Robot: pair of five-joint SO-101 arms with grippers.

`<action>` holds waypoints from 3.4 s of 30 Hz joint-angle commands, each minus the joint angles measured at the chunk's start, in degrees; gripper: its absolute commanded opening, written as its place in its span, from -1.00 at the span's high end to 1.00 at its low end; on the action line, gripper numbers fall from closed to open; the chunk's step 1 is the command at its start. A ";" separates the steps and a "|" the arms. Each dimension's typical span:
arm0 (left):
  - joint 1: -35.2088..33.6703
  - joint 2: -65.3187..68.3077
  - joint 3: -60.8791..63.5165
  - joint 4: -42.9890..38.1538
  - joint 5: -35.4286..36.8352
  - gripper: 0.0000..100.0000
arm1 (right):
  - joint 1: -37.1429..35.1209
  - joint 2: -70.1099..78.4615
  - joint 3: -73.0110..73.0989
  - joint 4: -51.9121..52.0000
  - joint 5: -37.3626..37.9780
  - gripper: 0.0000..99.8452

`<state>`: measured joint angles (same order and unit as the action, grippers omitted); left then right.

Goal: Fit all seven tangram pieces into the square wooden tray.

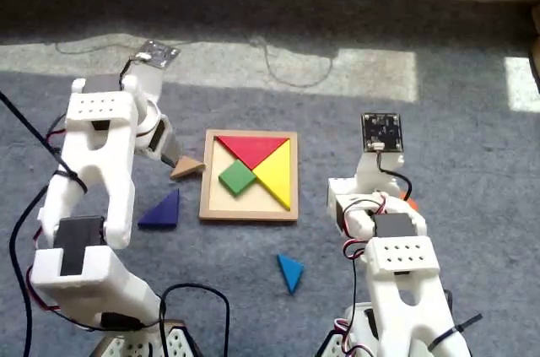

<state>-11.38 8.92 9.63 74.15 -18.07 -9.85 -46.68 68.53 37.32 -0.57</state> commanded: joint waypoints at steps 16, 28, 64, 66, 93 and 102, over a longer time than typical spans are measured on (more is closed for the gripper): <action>-3.03 2.24 7.60 -18.20 -1.05 0.56 | 0.66 -1.36 -0.31 -1.36 1.93 0.98; 5.14 8.04 0.04 -7.38 -0.79 0.58 | 0.66 -1.36 -0.31 -1.36 2.11 0.98; 15.08 8.66 -4.00 -1.93 2.55 0.57 | 0.66 -1.80 -0.48 -1.36 2.20 0.98; 14.37 8.66 -3.12 -4.84 2.73 0.57 | 0.66 -1.63 -0.48 -1.36 2.20 0.98; 16.04 3.91 -5.41 -8.00 2.99 0.58 | 0.66 -1.45 -0.40 -1.36 2.29 0.98; 26.42 -1.63 -4.62 1.49 9.67 0.57 | 2.24 -1.54 -0.75 -1.36 2.29 0.98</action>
<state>10.42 10.86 6.81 73.27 -11.82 -9.49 -46.68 68.53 37.32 1.01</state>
